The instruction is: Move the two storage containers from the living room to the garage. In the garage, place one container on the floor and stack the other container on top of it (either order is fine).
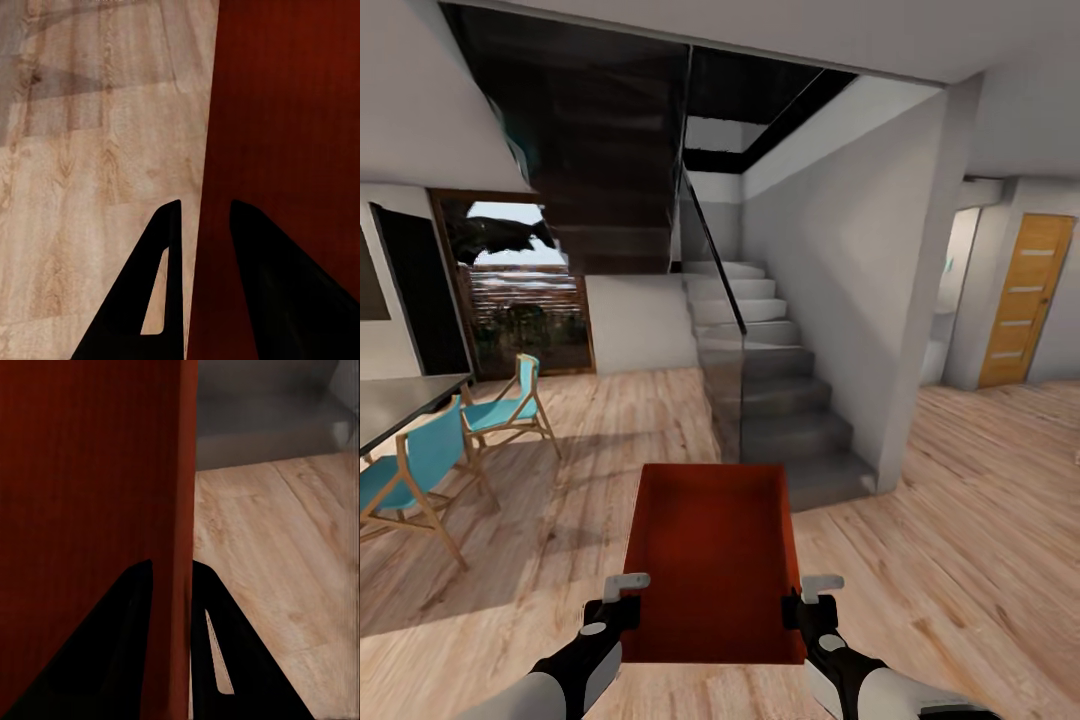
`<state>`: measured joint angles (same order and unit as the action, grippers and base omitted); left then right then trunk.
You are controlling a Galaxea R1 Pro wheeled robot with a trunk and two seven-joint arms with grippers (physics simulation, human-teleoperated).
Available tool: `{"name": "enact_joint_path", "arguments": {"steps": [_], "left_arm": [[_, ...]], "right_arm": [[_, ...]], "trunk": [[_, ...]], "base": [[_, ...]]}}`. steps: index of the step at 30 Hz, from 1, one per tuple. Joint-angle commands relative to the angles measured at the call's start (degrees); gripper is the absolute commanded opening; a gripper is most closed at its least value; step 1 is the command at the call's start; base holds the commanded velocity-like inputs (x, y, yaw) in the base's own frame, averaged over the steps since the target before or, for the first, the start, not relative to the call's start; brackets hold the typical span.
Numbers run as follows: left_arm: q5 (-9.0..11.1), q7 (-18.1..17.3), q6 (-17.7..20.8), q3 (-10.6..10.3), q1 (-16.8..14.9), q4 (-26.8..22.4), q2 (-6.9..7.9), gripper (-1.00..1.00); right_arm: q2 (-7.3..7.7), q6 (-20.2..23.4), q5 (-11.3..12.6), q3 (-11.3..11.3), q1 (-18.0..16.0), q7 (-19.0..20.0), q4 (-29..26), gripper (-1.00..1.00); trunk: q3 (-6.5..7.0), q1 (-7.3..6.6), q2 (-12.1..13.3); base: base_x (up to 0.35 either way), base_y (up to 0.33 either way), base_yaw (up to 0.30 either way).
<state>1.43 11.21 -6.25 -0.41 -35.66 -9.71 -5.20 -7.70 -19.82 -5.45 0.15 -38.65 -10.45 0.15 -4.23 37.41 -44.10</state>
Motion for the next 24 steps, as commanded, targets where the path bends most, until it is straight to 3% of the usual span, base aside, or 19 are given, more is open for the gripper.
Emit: {"name": "enact_joint_path", "arguments": {"steps": [1,24], "left_arm": [[0.3,1.1,-0.2,0.8,0.0,0.2,0.05,-1.0],[0.3,1.1,-0.2,0.7,0.0,0.2,0.02,-1.0]], "right_arm": [[-0.03,-0.2,-1.4,-1.9,-0.1,-0.4,-0.1,-1.0],[-0.03,-0.2,-1.3,-1.9,-0.1,-0.4,-0.1,-1.0]], "trunk": [[-0.09,0.01,-0.1],[-0.09,0.01,-0.1]], "base": [[0.0,0.0,-0.278],[0.0,0.0,-0.278]]}}
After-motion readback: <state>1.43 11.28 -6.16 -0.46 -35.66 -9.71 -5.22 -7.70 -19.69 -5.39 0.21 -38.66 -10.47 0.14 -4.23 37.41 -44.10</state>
